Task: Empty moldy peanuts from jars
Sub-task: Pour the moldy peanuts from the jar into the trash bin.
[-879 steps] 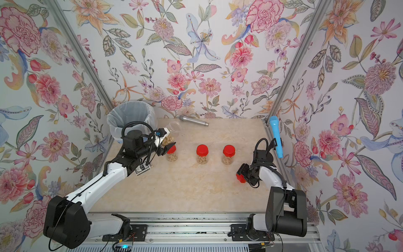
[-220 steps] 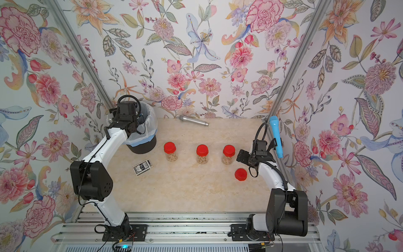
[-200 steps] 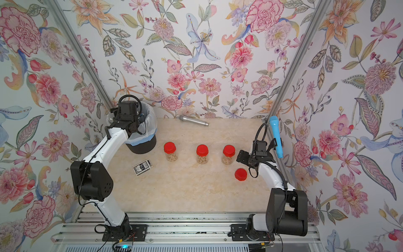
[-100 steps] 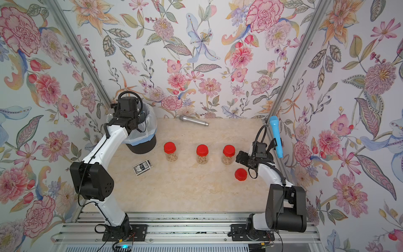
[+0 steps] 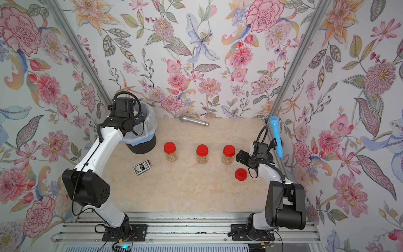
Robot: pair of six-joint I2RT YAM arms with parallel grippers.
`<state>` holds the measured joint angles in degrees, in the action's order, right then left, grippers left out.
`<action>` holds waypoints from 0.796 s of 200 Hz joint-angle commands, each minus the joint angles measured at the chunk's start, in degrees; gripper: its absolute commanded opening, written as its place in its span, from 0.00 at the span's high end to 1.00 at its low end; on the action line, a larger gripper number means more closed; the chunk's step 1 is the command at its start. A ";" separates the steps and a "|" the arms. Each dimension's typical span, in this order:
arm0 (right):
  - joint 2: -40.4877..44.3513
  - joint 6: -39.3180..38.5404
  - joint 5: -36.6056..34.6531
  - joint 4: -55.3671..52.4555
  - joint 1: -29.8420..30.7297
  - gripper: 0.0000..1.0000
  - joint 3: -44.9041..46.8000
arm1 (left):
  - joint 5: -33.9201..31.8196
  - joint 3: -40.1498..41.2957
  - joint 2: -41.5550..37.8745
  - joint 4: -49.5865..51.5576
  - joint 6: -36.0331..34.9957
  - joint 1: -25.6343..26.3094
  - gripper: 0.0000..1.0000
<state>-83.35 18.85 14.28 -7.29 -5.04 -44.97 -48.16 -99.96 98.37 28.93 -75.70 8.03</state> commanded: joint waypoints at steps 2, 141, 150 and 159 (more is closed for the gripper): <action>-1.05 1.10 2.13 3.06 -0.32 0.10 0.49 | 0.94 -0.44 0.80 2.66 0.43 2.36 0.70; 2.76 0.61 3.85 5.17 0.58 0.10 1.79 | 0.96 -0.57 -1.14 -0.08 0.53 0.10 0.72; 2.99 0.33 3.85 4.52 0.62 0.10 1.39 | 1.13 -0.91 -1.54 -0.41 1.17 0.11 0.72; 3.70 0.36 3.66 4.48 0.57 0.10 1.46 | 1.40 -1.26 -2.11 -0.92 2.08 0.13 0.72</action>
<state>-81.71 19.90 17.61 -3.14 -4.84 -43.38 -46.89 -100.49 98.67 30.35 -75.20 8.51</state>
